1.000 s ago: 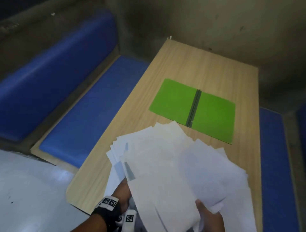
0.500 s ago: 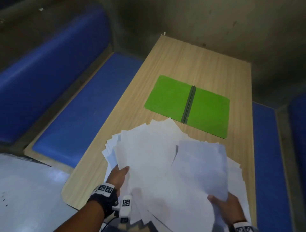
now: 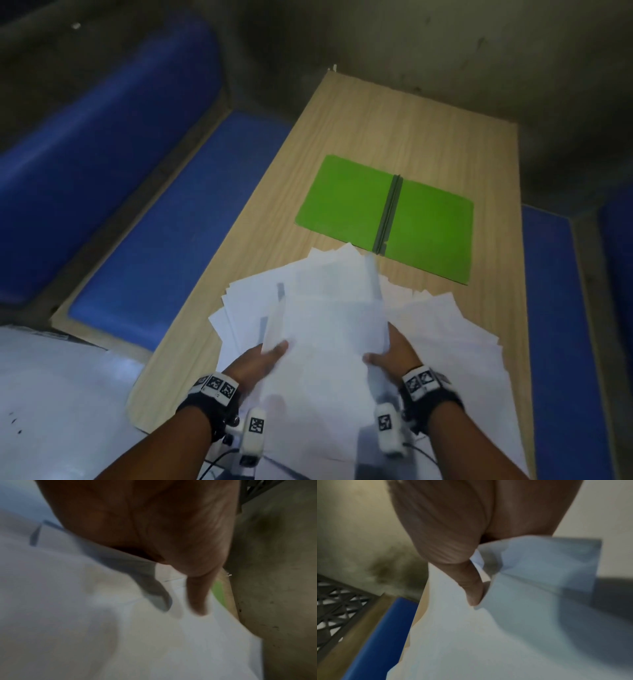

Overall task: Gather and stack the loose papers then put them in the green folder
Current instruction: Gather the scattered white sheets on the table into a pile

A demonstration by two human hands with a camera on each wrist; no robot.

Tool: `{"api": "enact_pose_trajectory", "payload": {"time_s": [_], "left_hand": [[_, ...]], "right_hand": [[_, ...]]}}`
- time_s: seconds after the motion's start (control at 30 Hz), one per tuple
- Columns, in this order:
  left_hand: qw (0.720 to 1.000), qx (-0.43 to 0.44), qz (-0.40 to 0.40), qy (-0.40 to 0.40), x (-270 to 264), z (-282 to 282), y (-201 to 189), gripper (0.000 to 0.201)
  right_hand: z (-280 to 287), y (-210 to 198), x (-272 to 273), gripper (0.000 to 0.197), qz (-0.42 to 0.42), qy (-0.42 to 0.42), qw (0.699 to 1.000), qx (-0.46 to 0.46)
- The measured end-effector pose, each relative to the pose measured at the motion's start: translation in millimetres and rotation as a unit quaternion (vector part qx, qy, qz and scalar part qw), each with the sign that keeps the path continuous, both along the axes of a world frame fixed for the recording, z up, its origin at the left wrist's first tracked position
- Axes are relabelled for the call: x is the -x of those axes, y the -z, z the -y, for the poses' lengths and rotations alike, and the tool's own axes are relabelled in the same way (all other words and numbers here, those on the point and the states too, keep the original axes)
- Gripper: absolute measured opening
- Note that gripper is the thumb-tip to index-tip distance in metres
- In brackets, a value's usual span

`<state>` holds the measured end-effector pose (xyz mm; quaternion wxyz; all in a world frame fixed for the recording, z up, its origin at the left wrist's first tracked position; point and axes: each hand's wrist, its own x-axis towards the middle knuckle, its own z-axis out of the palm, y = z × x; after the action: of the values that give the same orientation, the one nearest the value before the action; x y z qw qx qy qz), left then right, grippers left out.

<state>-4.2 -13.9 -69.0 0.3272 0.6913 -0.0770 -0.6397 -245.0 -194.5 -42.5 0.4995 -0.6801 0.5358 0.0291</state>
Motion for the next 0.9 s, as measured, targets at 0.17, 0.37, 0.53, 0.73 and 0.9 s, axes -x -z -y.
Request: {"api": "enact_pose_trajectory", "payload": {"time_s": [0.17,0.37,0.53,0.73,0.9], "left_hand": [[0.998,0.023,0.046,-0.022,12,-23,16,0.041],[0.995,0.019,-0.015,-0.096,15,-33,28,0.029],[0.998,0.026,-0.012,-0.062,18,-30,29,0.044],[0.992,0.027,0.107,0.059,16,-30,26,0.036],[0.989,0.066,0.130,-0.031,-1,-31,13,0.040]], "right_hand": [[-40,14,-2,0.039,0.038,0.206,0.978,0.007],[-65,22,25,0.020,-0.032,0.219,0.975,0.017],[-80,24,30,0.035,-0.019,0.175,0.984,-0.010],[-71,27,38,0.025,-0.045,0.110,0.993,-0.023],[-18,16,64,0.048,-0.098,0.184,0.976,0.062]]}}
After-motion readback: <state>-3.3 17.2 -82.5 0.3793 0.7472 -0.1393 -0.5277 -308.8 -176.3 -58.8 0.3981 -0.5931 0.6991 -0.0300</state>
